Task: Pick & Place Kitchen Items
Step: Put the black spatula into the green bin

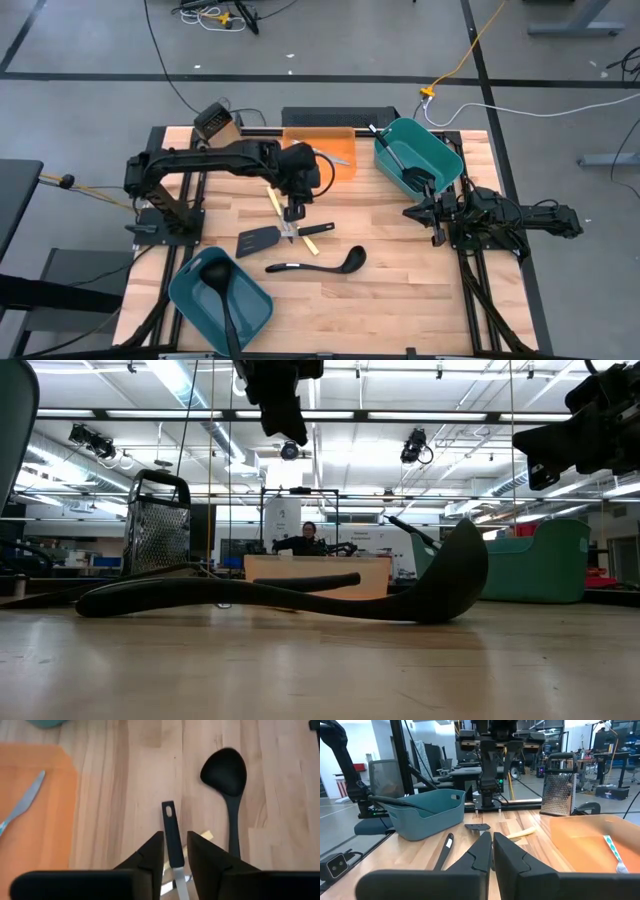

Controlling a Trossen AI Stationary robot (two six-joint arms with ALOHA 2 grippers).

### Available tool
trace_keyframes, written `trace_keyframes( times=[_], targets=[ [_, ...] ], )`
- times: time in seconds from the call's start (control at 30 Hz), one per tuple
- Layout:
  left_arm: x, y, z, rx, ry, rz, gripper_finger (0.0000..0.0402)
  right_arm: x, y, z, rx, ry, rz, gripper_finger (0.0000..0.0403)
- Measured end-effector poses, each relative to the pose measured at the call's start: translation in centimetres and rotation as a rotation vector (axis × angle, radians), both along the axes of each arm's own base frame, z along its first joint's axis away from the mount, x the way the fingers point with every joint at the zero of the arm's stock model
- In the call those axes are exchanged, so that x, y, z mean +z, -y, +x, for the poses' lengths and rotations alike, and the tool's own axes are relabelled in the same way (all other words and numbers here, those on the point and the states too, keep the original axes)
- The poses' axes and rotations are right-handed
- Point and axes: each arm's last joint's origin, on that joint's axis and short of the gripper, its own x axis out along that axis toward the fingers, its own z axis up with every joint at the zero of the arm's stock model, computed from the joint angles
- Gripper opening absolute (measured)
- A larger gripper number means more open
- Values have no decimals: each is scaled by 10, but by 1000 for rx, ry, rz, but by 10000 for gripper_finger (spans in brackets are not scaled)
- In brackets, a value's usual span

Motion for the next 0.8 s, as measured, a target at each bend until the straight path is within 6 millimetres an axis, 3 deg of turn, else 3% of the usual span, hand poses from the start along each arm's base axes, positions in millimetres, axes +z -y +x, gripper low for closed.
trace_keyframes(
  times=[0.17, 0.8],
  targets=[
    [-5, 7, 0, -14, -16, 2, 130, 0, 0, 0, 0, 0, 0, 27],
    [-67, 27, -11, 56, -190, -52, 282, 0, 0, 0, 1, -1, 27, 27]
  ],
)
